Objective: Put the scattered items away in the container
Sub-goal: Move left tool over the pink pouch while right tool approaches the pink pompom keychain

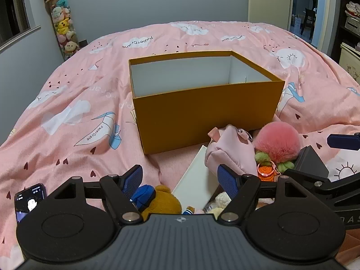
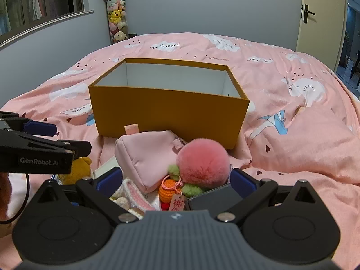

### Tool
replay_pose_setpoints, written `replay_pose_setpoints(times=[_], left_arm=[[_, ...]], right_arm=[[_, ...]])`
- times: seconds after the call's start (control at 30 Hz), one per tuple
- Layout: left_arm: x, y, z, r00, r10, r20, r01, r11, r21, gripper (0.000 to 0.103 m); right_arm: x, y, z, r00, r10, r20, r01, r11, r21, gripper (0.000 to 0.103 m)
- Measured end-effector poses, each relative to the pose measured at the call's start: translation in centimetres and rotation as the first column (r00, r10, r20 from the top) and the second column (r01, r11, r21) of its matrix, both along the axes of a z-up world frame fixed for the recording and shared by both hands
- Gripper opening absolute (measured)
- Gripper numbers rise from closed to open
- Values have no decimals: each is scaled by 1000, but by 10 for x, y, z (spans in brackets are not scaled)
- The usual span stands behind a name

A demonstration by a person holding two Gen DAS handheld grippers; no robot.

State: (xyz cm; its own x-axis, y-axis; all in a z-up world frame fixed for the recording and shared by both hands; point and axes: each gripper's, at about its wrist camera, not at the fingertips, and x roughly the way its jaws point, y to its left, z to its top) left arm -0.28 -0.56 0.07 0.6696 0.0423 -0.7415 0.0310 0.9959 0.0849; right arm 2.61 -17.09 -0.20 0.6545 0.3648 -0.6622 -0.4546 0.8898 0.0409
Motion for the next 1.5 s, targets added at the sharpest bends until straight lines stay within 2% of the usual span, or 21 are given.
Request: replay_pose_setpoints(times=[0.73, 1.0, 1.5], left_arm=[[0, 1, -2, 1000, -9, -20, 9, 1000, -9, 87], [1, 4, -1, 1000, -15, -27, 14, 1000, -28, 87], [1, 4, -4, 999, -9, -37, 8, 1000, -25, 87]], right_arm=[[2, -1, -4, 1000, 6, -17, -6, 1000, -9, 102], [2, -2, -6, 1000, 8, -21, -8, 1000, -5, 97], [2, -2, -8, 1000, 11, -27, -11, 1000, -7, 96]])
